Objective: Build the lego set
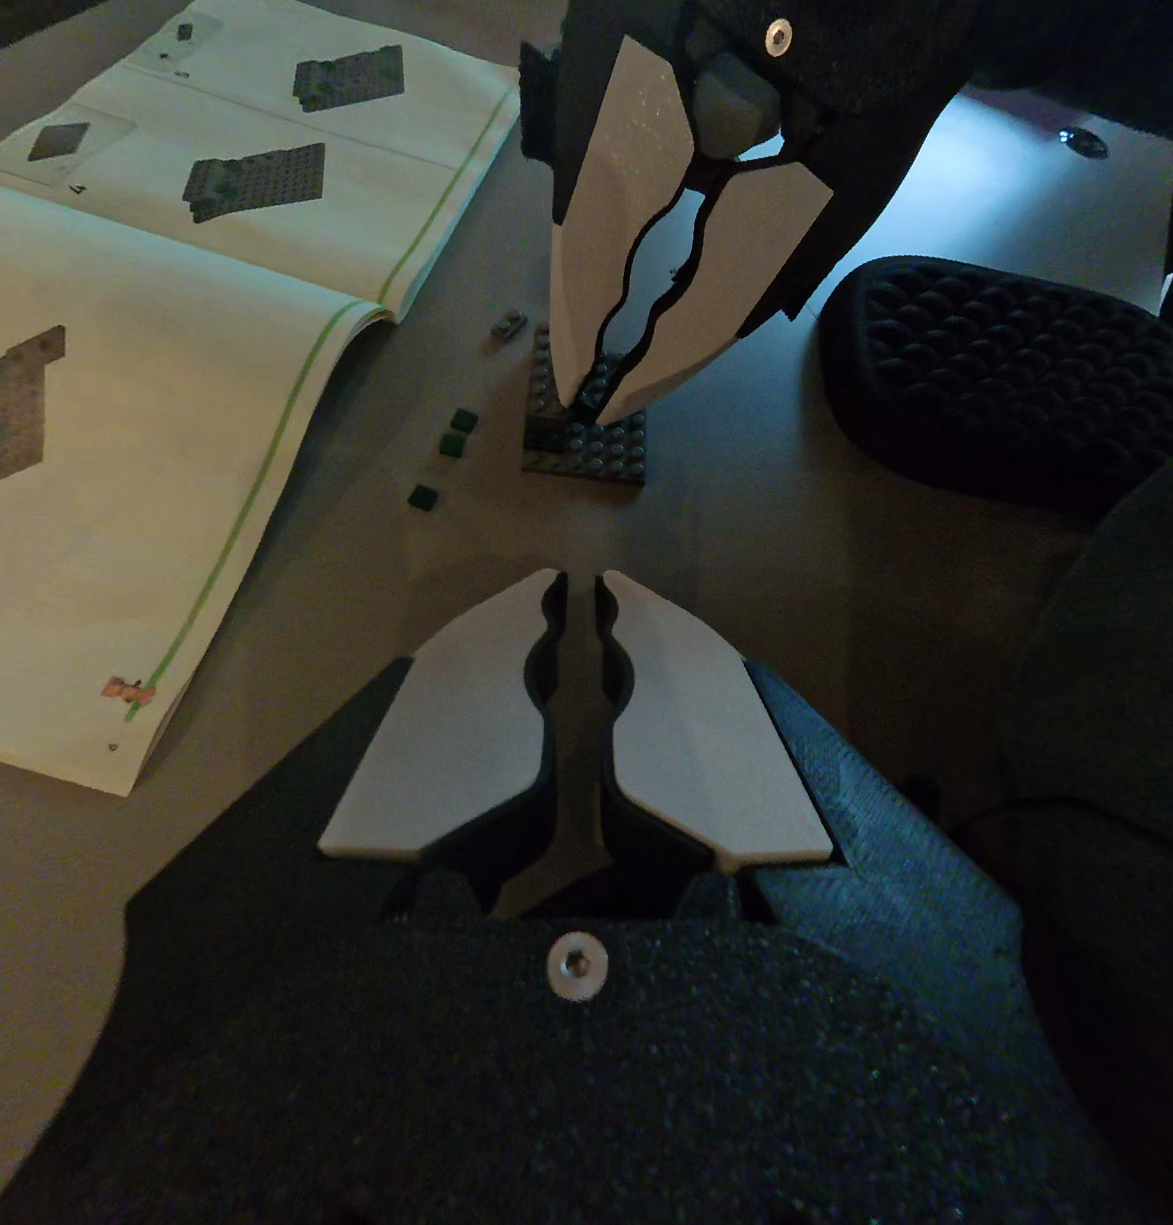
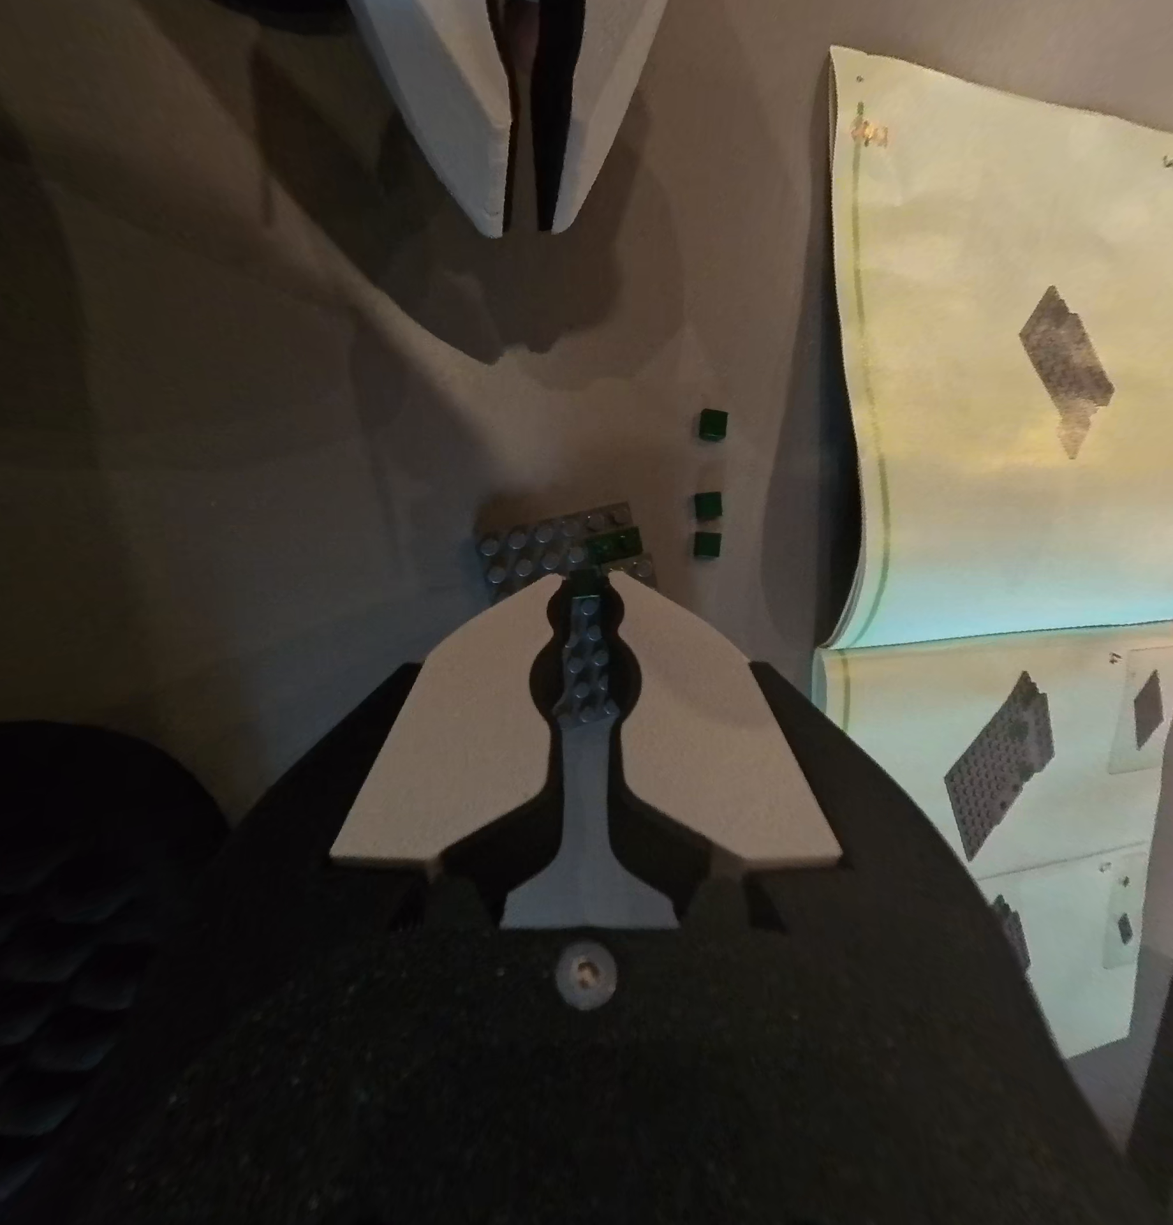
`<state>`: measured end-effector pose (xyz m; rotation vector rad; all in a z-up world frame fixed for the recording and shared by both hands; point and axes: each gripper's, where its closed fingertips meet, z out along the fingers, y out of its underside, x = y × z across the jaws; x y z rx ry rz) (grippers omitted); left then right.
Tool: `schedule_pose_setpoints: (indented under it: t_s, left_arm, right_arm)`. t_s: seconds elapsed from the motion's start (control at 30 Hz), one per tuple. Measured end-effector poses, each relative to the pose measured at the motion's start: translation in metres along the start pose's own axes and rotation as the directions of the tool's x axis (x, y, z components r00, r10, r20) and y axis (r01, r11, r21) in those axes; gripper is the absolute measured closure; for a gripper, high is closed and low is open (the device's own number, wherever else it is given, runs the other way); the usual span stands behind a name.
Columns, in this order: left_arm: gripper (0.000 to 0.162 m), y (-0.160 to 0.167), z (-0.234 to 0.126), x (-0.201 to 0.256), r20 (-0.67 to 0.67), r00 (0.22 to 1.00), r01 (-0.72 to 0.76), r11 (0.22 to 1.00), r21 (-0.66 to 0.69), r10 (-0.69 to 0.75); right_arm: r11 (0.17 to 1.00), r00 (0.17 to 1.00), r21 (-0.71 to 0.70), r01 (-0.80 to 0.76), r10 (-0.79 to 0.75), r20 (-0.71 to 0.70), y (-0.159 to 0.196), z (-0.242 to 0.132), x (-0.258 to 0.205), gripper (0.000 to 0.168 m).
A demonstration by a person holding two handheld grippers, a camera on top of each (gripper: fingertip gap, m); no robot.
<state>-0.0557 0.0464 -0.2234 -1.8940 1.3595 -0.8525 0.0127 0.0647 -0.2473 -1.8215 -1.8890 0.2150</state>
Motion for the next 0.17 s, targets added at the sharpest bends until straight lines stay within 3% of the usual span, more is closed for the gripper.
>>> schedule_pose_setpoints:
  t_s: [0.03, 0.17]
  left_arm:
    - [0.154, 0.0002, 0.0003, 0.0001, 0.000, 1.000, -0.001, 1.000, -0.002, 0.001]
    - [0.154, 0.0007, 0.0007, 0.0004, -0.001, 1.000, -0.003, 1.000, -0.005, 0.003]
  right_arm:
    - [1.000, 1.000, 0.000, 0.000, 0.000, 0.000, 0.0000, 0.0000, 0.0000, 0.161]
    - [1.000, 1.000, -0.002, 0.002, -0.002, -0.002, 0.0009, -0.0011, 0.0000, 0.161]
